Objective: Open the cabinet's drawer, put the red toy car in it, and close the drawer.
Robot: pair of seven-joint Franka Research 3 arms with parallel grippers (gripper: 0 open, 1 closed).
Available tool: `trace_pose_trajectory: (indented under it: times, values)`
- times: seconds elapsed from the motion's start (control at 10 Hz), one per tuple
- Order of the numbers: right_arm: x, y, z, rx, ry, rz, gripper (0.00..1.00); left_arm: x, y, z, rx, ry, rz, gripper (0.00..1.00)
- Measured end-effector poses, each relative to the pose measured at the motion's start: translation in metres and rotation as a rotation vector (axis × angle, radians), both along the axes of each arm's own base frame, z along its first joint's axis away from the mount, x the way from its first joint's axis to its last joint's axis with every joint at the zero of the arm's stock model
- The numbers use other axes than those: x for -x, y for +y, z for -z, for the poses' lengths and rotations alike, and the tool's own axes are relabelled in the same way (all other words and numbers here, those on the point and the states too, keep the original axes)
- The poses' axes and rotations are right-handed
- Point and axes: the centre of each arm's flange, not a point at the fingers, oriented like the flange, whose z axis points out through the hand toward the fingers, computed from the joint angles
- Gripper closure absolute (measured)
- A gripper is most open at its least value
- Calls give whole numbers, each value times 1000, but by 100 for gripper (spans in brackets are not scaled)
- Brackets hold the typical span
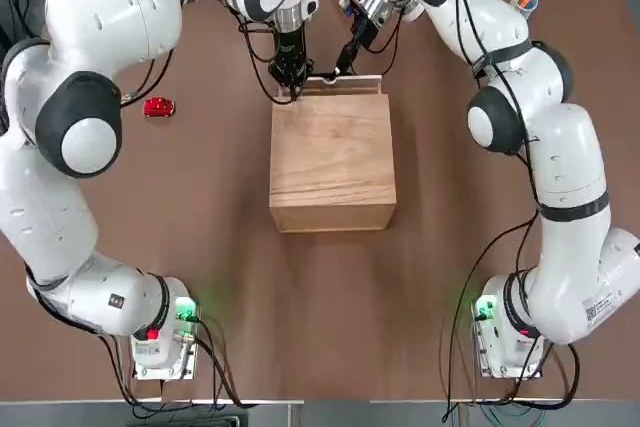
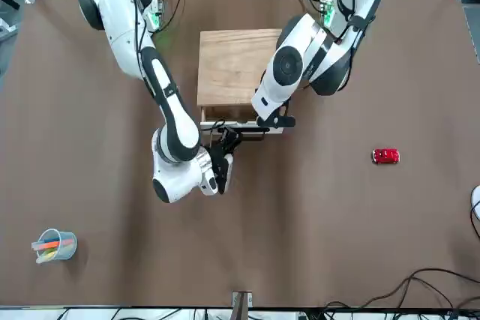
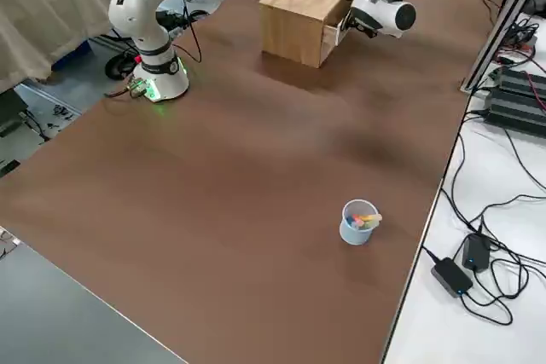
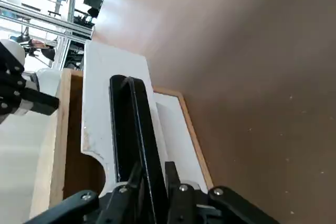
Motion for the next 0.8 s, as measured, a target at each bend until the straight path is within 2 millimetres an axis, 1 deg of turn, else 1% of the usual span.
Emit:
trace_pose_trajectory:
  times: [0.3, 0.8]
  values:
    - [-5, -2, -2, -7, -11, 25, 79, 0, 0, -2, 0, -2, 0, 97]
    - [-17, -8, -3, -17, -35, 93, 75, 0, 0, -2, 0, -1, 1, 97]
